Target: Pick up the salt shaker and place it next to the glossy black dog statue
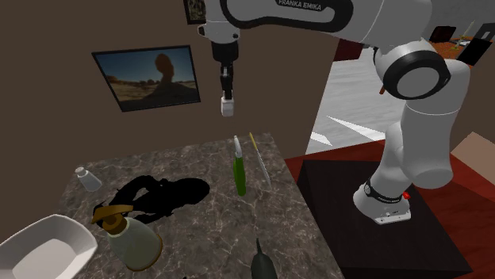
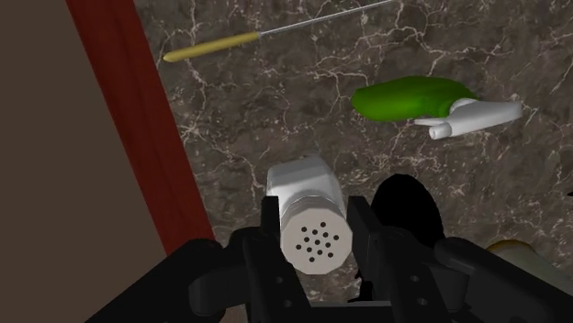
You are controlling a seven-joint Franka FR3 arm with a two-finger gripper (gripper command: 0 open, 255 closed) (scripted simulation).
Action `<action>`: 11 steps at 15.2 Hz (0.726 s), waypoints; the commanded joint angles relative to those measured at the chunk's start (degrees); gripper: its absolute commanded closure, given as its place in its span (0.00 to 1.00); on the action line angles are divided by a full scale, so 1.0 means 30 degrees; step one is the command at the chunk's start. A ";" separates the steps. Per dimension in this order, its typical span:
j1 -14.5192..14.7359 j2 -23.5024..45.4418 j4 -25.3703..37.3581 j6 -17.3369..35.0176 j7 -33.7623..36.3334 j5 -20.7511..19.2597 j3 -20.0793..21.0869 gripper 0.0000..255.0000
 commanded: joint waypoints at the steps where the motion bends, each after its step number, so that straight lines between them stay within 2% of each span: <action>1: -0.0060 0.0260 0.0916 -0.0667 -0.0024 0.0045 -0.0011 1.00; 2: -0.0068 0.0300 0.1036 -0.0747 -0.0025 0.0051 -0.0011 1.00; 6: 0.1202 -0.1268 -0.1196 -0.0039 0.1654 -0.0273 0.0546 1.00; 11: 0.2605 -0.2579 -0.2984 0.0483 0.3829 -0.0529 0.1398 1.00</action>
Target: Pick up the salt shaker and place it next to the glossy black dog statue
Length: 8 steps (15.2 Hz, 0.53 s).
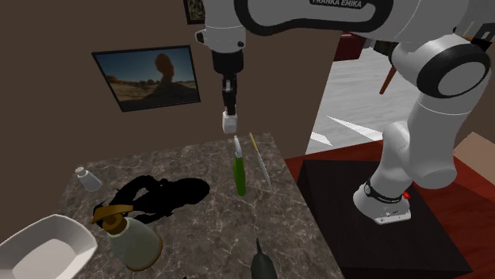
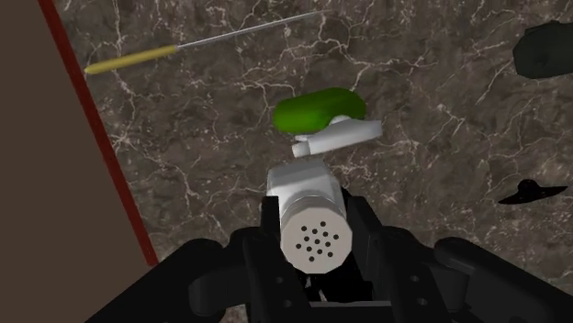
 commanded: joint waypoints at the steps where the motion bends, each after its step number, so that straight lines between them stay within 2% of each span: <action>1: 0.0539 -0.0380 -0.0484 0.0112 0.0900 -0.0075 0.0353 1.00; 8: 0.2353 -0.1077 -0.1407 0.0385 0.4012 -0.0233 0.1682 1.00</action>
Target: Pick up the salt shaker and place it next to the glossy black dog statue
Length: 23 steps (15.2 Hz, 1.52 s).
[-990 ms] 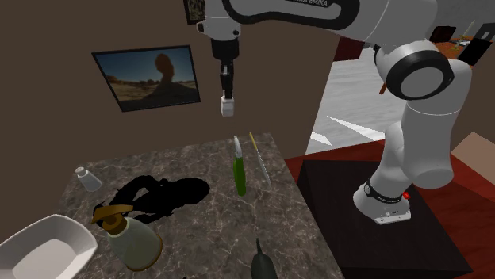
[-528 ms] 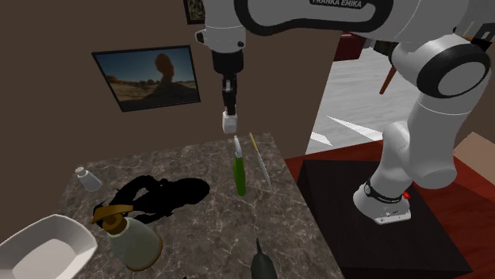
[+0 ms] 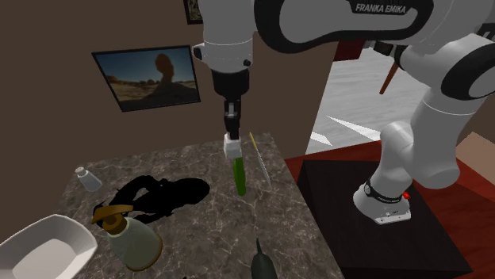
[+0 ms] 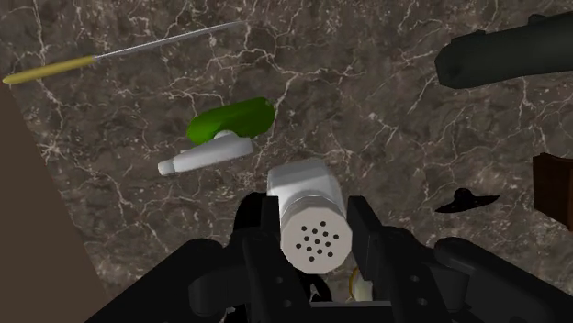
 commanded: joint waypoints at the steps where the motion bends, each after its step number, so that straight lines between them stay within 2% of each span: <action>1: 0.0524 -0.0162 -0.0200 0.0056 0.0943 -0.0039 0.0395 1.00; 5: 0.1520 -0.0008 -0.0005 0.0036 0.2689 -0.0118 0.1156 1.00; 23: 0.1483 -0.1013 -0.5993 0.5020 0.2589 -0.0055 0.1140 1.00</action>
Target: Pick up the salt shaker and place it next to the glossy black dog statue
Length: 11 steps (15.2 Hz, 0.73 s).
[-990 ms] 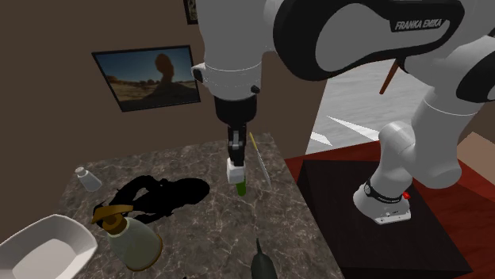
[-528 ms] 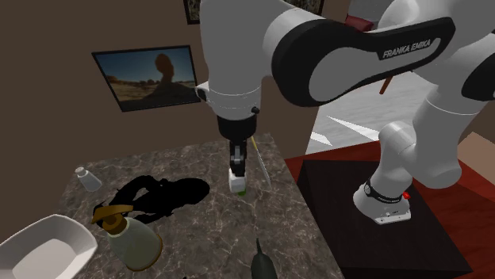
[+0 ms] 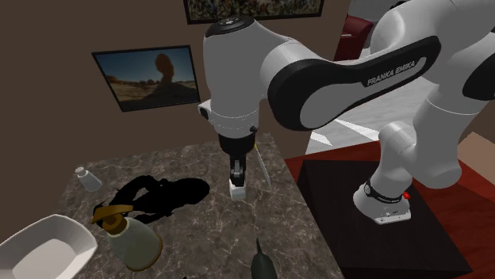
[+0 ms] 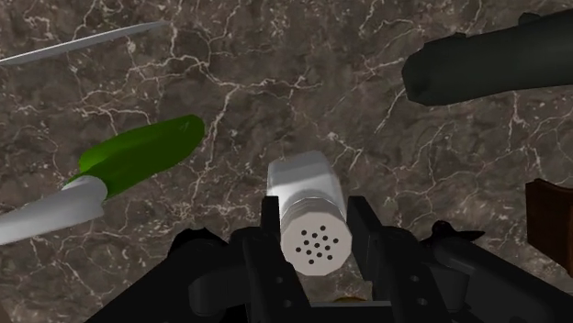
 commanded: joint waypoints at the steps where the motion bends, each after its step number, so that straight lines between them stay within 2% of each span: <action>1: 0.0000 -0.0109 -0.0656 0.0557 -0.0004 0.0008 0.0001 1.00; 11: 0.0003 0.0058 -0.3018 0.3086 -0.0030 0.0005 0.0001 1.00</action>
